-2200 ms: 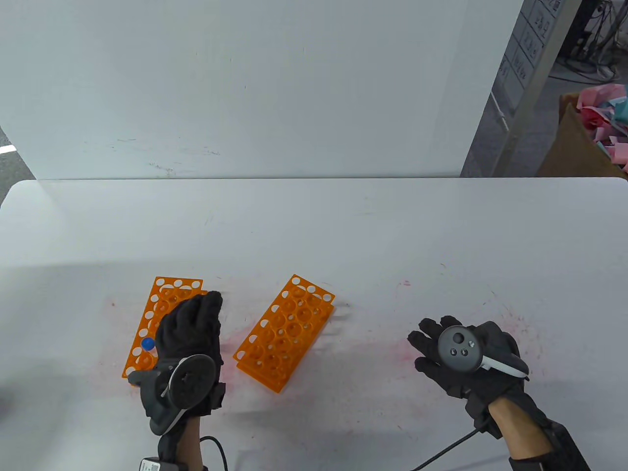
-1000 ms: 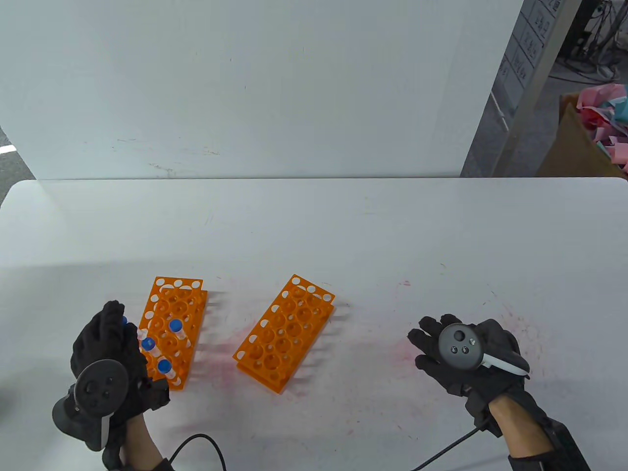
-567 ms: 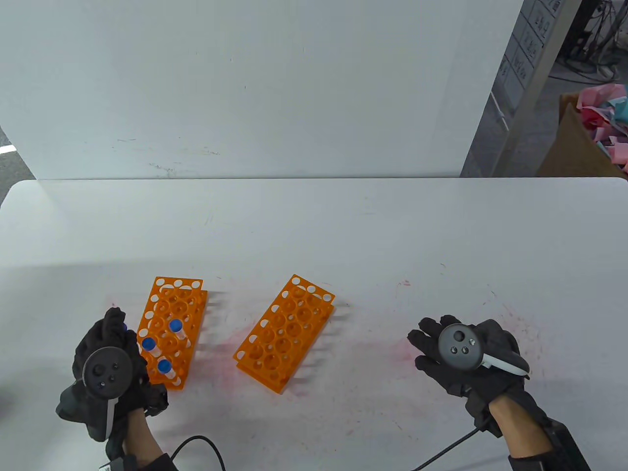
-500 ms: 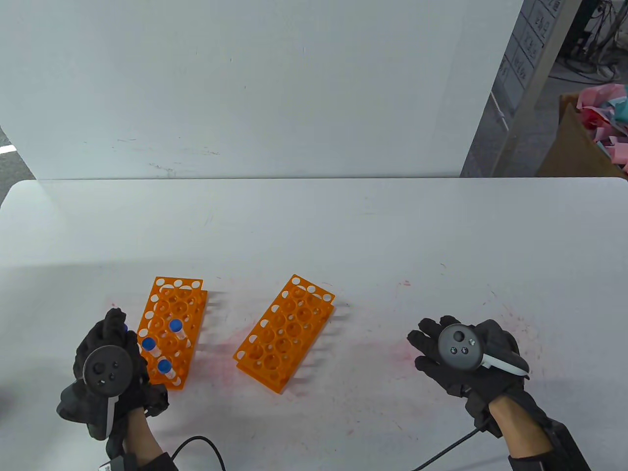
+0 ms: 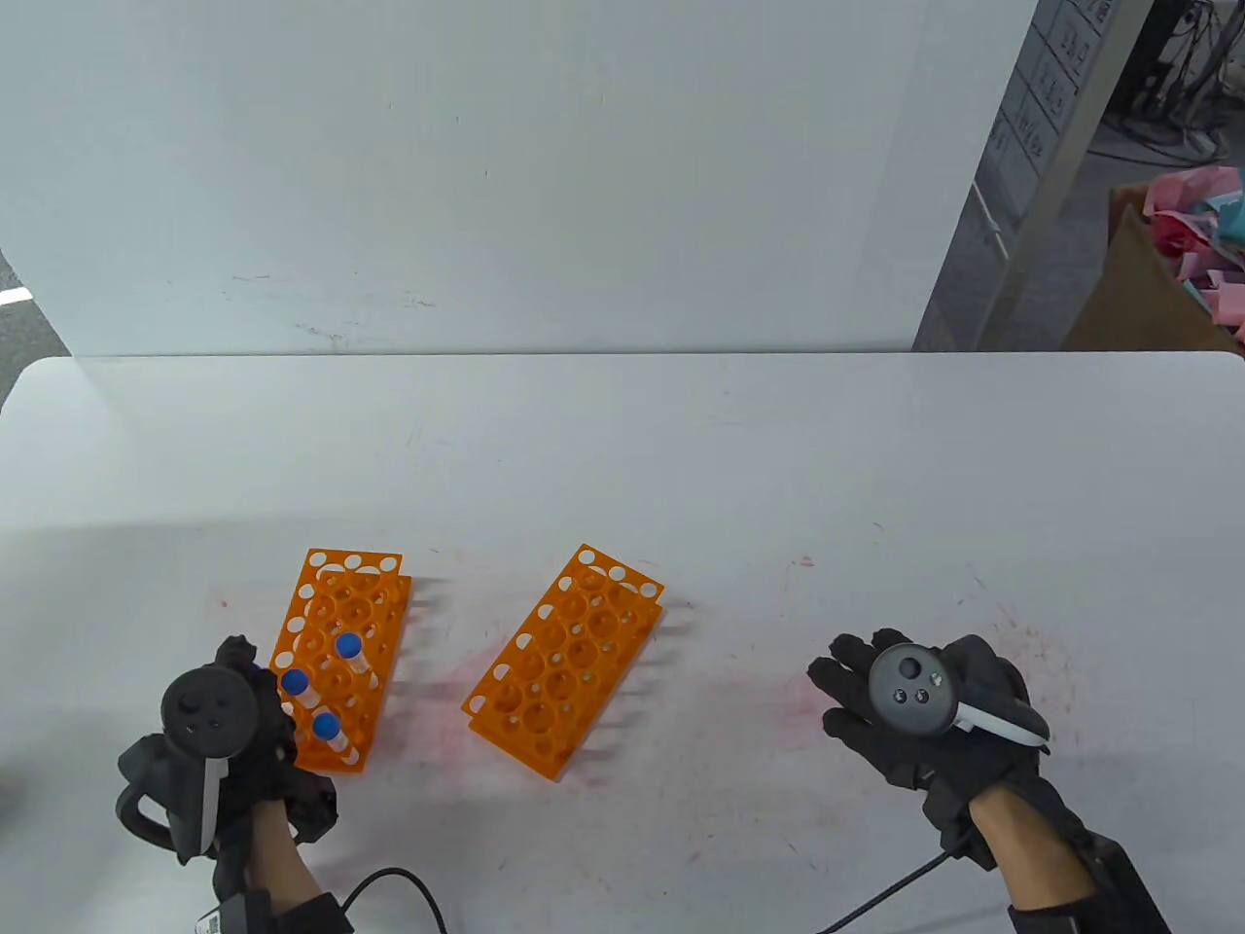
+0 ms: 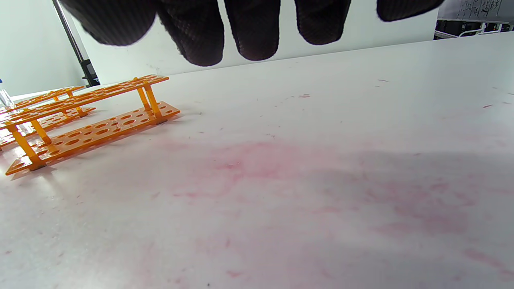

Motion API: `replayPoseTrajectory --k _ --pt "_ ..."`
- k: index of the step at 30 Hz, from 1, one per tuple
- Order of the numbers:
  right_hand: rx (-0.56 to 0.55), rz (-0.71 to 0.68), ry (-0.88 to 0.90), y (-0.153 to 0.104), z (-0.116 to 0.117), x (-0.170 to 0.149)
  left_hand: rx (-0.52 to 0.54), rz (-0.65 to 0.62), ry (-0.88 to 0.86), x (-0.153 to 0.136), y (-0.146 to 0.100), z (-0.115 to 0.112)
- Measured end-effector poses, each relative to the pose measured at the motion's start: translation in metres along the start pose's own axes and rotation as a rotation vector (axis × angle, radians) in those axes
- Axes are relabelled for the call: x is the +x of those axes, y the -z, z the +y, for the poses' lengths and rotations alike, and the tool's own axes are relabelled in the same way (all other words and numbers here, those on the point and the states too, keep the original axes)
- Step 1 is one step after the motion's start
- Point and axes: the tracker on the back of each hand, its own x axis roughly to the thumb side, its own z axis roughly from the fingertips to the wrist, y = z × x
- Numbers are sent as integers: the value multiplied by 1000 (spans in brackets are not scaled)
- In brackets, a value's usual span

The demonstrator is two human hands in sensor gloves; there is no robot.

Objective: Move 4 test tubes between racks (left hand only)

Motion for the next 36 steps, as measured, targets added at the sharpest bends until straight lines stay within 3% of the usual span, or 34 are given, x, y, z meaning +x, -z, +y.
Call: replayPoseTrajectory --k 10,26,29,36 --pt "-1 -4 1 0 1 0 -60 41 -86 -6 3 -1" --pt "-3 -3 6 0 1 0 -70 84 -95 -5 4 -2" --pt "-4 -2 9 0 1 -1 -37 77 -67 -4 2 0" --pt "-25 5 7 -1 0 -2 112 -12 -193 -1 -8 18"
